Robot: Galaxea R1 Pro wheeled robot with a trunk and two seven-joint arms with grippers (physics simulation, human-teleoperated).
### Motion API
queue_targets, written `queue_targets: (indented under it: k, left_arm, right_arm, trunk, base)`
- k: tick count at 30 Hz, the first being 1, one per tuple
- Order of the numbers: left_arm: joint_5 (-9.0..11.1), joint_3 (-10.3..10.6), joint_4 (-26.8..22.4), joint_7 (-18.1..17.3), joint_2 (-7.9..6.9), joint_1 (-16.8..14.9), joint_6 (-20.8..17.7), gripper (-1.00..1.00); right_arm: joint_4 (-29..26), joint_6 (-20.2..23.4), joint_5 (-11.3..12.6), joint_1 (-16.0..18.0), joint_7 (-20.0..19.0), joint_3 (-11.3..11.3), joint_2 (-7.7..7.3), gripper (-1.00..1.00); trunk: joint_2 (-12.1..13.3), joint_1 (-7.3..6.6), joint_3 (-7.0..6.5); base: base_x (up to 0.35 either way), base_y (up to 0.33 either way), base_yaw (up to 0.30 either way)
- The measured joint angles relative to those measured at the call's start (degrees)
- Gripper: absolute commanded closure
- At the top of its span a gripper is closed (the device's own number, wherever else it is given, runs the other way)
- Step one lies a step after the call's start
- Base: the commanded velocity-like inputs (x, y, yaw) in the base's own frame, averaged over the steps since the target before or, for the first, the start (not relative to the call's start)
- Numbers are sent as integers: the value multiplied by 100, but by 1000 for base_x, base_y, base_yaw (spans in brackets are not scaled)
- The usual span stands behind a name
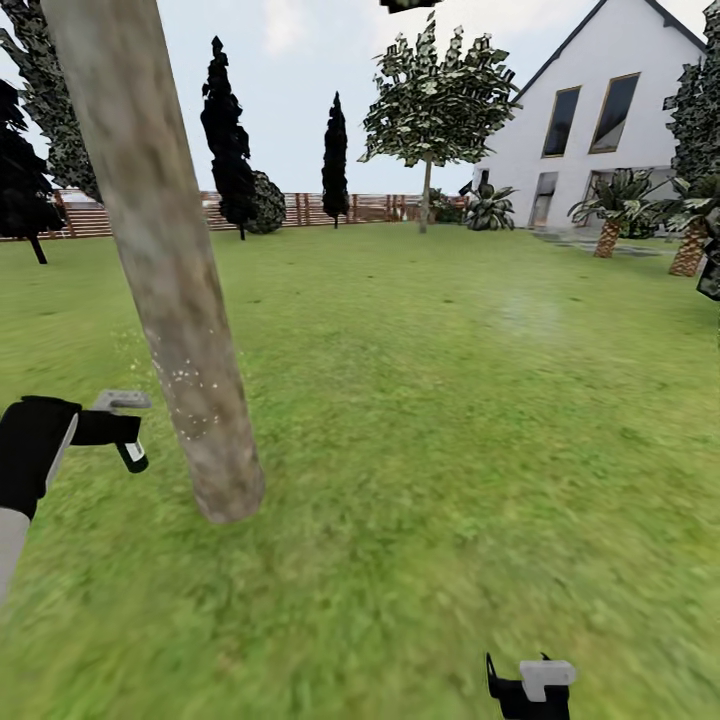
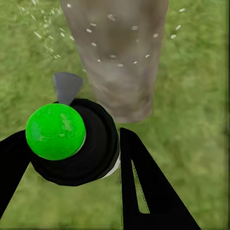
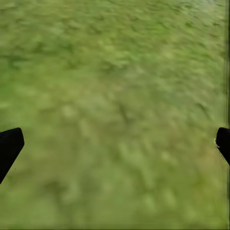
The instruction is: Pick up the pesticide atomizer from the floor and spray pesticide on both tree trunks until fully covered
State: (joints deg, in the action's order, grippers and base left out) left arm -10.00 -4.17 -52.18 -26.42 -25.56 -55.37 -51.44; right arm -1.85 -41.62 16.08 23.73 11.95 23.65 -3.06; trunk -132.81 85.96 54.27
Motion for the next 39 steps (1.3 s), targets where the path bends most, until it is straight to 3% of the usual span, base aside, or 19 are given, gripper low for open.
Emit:
queue_targets:
  k: [7, 12, 19, 22, 27, 31, 33, 35, 39]
  left_arm:
    - [-2, -1, 206, 13, 72, 156, 0, 100]
    - [11, -37, 691, 335, 73, 341, 459, 100]
    - [61, -69, 390, 454, 146, 315, 481, 100]
    - [81, -57, 650, 452, 195, 340, 522, 100]
    - [31, -72, 1357, 475, 248, 344, 1146, 100]
    - [39, -86, 1601, 878, 237, 344, 1292, 100]
    - [51, -270, 2168, 959, 240, 346, 1987, 100]
    - [77, -440, 2338, 1017, 265, 344, 2234, 100]
    - [95, -519, 2395, 1601, 608, 344, 2322, 100]
  right_arm:
    - [0, 0, 0, 0, 0, 0, 3, -100]
    - [0, -4, -2, 0, 0, 0, 7, -100]
    - [0, -2, -9, 0, 0, 6, 7, -100]
    - [0, 0, -4, 0, 0, 0, 7, -100]
    - [0, 3, 0, 0, 0, 0, 6, -100]
    - [0, 3, 0, 0, 0, 0, 7, -100]
    - [0, 5, -8, 0, 0, 0, 7, -100]
    - [0, 5, -9, 0, 0, 5, 7, -100]
    - [0, 2, -8, 0, 0, 3, 7, -100]
  trunk:
    - [0, 1, 1]
    - [0, 0, 0]
    - [0, 0, 0]
    - [1, 1, 1]
    - [0, 0, 0]
    - [0, 0, 0]
    - [0, 0, 1]
    - [0, 0, 0]
    - [0, 0, 0]
  base:
    - [171, -189, 0]
    - [188, -215, 139]
    - [73, -260, 227]
    - [-74, -273, 21]
    - [-20, -273, 1]
    - [0, -273, 0]
    - [0, -273, 0]
    - [0, -273, 8]
    - [0, -273, 209]
